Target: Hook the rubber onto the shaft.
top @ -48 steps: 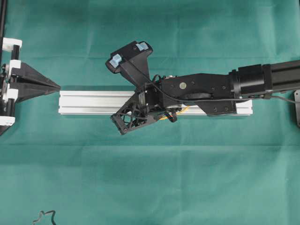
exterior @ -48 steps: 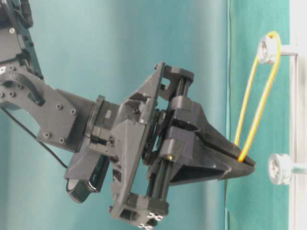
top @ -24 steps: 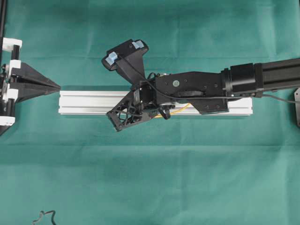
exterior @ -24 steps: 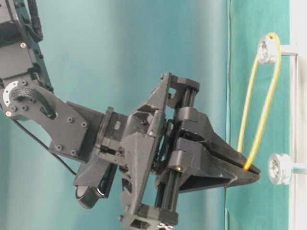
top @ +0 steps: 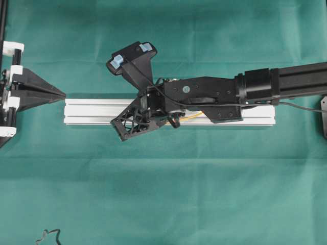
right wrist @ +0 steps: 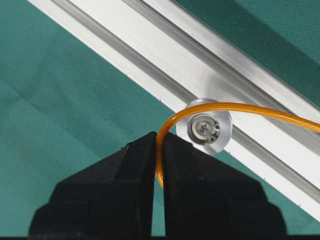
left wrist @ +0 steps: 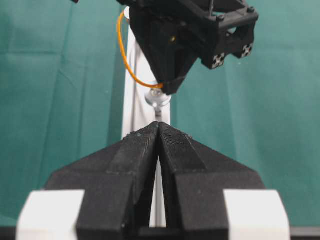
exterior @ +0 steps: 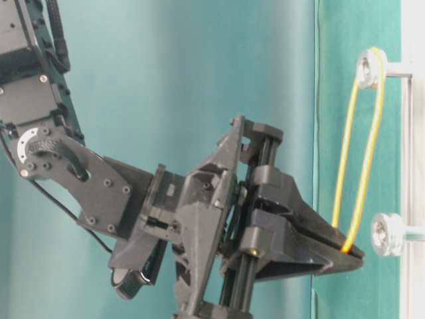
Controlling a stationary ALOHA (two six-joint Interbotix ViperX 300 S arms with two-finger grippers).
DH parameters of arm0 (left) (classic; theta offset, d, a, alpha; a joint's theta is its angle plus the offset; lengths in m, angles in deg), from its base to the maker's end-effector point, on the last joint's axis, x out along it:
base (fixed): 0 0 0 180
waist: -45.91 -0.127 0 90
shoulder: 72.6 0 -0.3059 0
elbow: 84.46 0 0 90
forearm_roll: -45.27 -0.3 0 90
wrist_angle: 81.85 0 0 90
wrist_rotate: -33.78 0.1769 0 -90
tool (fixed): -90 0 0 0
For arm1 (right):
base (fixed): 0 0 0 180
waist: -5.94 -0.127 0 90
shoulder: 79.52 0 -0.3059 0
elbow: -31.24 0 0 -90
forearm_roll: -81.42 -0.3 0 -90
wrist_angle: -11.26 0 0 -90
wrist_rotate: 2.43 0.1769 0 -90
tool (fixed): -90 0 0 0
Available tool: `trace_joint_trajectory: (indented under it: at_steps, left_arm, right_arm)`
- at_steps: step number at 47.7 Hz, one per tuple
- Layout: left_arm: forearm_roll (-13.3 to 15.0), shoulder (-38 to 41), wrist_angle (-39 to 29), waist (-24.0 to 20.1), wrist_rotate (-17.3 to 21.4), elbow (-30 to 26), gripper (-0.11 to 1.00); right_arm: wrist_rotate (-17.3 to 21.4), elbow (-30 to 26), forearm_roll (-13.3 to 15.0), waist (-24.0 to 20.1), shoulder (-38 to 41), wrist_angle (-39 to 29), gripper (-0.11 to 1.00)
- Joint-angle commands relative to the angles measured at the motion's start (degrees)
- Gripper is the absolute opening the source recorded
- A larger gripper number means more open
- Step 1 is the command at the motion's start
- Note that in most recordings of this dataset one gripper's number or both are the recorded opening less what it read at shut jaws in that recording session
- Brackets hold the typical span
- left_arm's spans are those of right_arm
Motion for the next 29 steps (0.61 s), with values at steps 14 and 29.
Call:
trace_joint_trajectory:
  at_steps: [14, 29]
  left_arm:
    - [-0.09, 0.44, 0.26, 0.18, 0.0, -1.76, 0.0]
    - [-0.09, 0.44, 0.26, 0.09, 0.09, -1.76, 0.0]
  right_arm:
    - [0.09, -3.43, 0.09, -0.09, 0.35, 0.44, 0.06]
    - [0.18, -3.43, 0.09, 0.0, 0.62, 0.44, 0.06]
